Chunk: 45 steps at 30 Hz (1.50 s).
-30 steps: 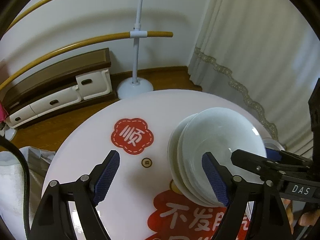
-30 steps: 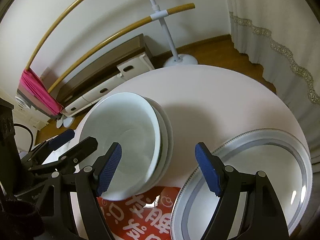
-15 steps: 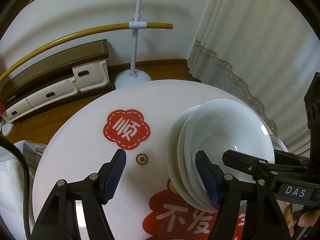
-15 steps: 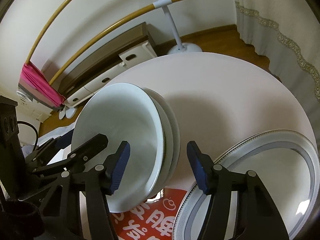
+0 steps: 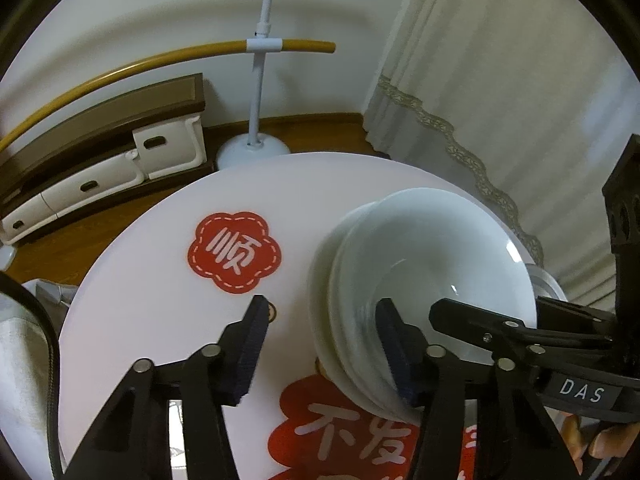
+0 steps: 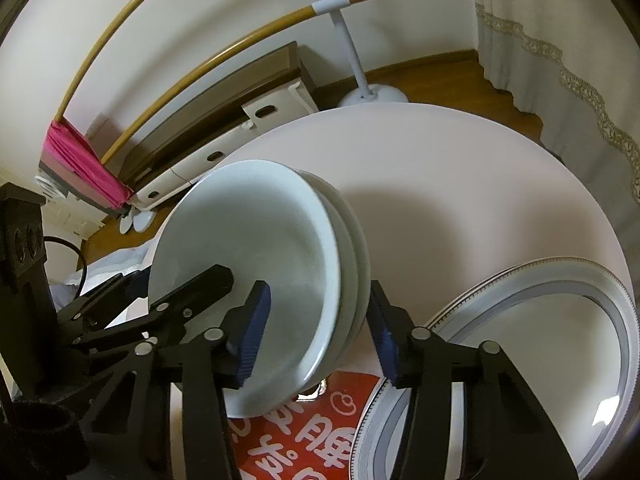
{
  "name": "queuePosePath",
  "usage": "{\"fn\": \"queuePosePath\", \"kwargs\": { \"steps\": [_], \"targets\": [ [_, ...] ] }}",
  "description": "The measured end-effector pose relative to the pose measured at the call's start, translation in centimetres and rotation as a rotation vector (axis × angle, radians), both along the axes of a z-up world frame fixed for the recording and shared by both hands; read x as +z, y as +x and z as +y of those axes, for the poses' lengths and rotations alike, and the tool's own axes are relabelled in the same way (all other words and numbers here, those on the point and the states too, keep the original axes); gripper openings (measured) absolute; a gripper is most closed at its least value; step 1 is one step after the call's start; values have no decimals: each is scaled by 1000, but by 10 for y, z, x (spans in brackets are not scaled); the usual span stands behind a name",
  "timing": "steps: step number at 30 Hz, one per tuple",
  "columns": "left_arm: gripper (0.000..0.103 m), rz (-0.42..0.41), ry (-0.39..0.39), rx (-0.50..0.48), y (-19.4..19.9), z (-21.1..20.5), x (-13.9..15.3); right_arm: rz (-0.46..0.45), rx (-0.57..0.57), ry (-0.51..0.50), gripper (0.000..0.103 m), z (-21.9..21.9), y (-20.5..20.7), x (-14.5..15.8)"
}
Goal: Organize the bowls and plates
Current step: 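Lift the pinched white bowl stack off the table with the right gripper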
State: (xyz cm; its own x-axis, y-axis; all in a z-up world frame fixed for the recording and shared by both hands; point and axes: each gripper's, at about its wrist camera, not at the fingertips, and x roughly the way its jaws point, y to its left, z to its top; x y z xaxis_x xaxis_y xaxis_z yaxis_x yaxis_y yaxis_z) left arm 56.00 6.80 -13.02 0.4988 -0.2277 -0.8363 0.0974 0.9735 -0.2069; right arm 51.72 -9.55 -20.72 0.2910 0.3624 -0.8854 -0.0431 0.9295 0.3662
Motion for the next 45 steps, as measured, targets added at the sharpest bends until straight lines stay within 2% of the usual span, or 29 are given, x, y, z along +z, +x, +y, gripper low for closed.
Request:
{"fn": "queuePosePath", "kwargs": {
  "steps": [2,24,30,45],
  "targets": [
    [42,6,-10,-6,0,-1,0,-1,0,-3,48,-1,-1,1],
    [36,53,-45,-15,3,-7,4,-2,8,7,47,-6,-9,4],
    [36,67,-48,-13,6,-8,6,2,7,0,42,-6,-9,4],
    [31,72,-46,22,1,-7,10,13,10,-8,40,-2,-8,5]
  ]
}}
